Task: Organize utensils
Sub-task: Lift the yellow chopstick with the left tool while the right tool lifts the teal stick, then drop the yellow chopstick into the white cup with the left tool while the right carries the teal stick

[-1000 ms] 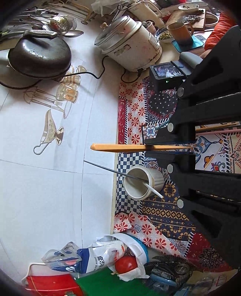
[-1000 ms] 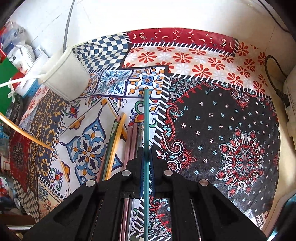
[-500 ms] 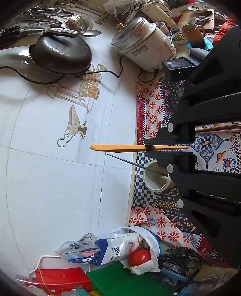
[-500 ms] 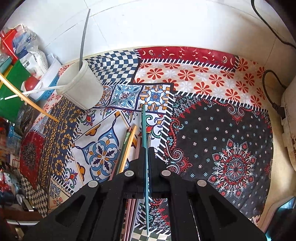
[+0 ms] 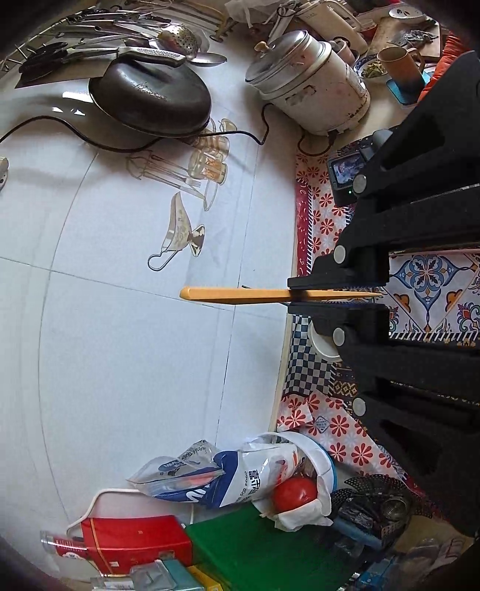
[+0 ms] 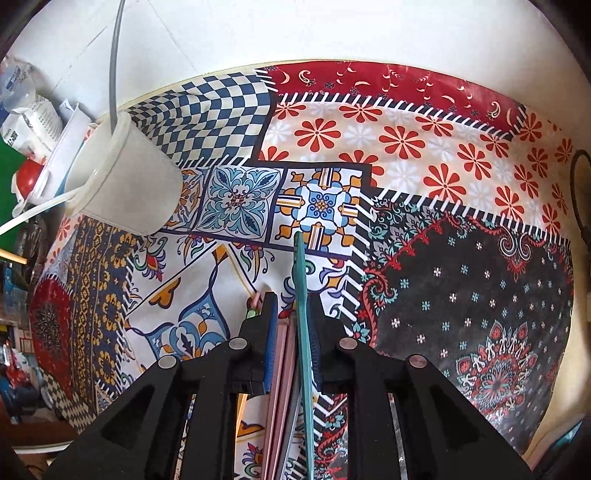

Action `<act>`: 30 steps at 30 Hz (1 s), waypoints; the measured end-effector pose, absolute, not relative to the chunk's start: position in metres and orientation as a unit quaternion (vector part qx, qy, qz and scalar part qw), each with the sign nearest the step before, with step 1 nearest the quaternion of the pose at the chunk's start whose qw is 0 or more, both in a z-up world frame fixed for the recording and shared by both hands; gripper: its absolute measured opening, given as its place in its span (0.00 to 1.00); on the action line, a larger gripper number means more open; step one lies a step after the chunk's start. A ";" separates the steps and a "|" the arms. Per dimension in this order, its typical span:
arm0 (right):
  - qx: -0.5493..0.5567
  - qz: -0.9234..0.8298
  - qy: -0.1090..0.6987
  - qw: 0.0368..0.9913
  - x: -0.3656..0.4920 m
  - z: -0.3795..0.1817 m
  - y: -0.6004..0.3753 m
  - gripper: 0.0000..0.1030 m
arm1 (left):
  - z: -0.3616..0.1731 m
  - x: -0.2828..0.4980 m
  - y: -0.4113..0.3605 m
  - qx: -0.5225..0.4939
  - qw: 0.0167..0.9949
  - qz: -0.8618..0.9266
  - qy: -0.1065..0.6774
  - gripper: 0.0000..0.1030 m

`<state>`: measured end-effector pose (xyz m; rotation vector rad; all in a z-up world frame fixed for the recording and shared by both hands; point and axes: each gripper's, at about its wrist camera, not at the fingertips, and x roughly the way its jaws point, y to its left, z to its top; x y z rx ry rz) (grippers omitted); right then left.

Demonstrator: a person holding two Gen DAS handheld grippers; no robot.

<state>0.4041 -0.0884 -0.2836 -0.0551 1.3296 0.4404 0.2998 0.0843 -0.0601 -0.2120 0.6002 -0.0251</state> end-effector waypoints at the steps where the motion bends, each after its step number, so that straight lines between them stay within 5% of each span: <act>1: -0.033 0.200 0.615 0.762 0.406 -0.286 -0.085 0.14 | -0.060 0.300 0.086 -0.105 0.950 -0.011 0.294 0.04; 16: -0.030 0.187 0.613 0.767 0.412 -0.301 -0.111 0.06 | -0.054 0.314 0.098 -0.113 0.953 -0.005 0.283 0.04; 30: 0.001 0.223 0.511 0.830 0.388 -0.197 -0.136 0.06 | -0.053 0.329 0.103 -0.107 0.955 0.000 0.277 0.04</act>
